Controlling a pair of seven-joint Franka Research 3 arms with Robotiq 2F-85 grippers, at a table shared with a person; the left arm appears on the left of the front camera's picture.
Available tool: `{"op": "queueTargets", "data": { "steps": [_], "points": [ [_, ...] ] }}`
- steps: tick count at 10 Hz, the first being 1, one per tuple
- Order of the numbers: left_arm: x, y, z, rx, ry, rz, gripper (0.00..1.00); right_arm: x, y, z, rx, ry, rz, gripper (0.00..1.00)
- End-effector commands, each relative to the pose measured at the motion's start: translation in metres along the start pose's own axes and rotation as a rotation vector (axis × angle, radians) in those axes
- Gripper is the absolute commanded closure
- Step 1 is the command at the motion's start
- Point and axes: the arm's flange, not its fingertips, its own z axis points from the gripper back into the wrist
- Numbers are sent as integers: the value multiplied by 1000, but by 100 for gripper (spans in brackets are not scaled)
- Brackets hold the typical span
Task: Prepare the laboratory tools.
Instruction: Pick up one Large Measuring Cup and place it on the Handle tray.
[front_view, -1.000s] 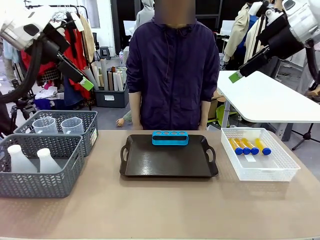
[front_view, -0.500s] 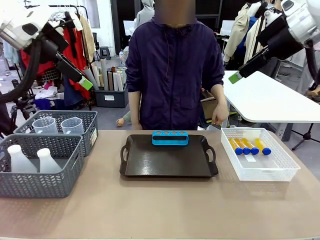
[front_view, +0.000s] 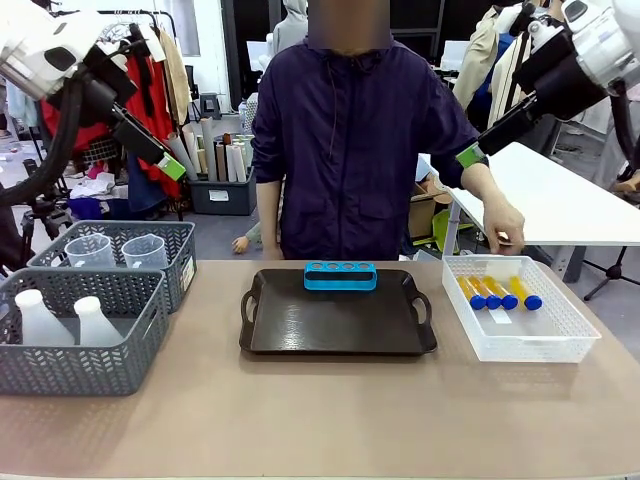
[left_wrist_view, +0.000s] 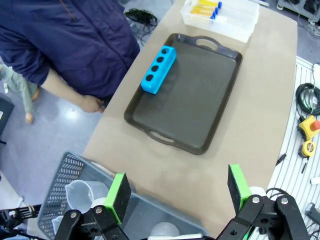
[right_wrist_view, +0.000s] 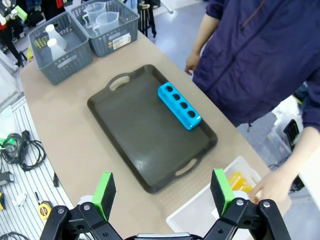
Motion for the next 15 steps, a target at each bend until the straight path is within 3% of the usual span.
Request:
{"op": "queueTargets", "data": {
  "steps": [1,3,5,7,9,12,14,15],
  "points": [
    [0,-1,2,1,-8,6,0,-1,-1,0,14,-12,-2,0],
    [0,0,0,0,0,0,0,-1,-1,0,14,-12,-2,0],
    [-9,33,-3,80,196,60,0,-1,-1,0,14,-12,-2,0],
    [-16,55,1,120,259,103,0,-1,-1,0,14,-12,-2,0],
    [-50,99,-10,153,374,236,0,-1,-1,0,14,-12,-2,0],
    [-98,129,-34,197,545,427,0,-1,-1,0,14,-12,-2,0],
    [-106,131,-43,238,500,454,0,-1,-1,0,14,-12,-2,0],
    [-119,136,-42,211,531,413,0,-1,-1,0,14,-12,-2,0]
  ]
}}
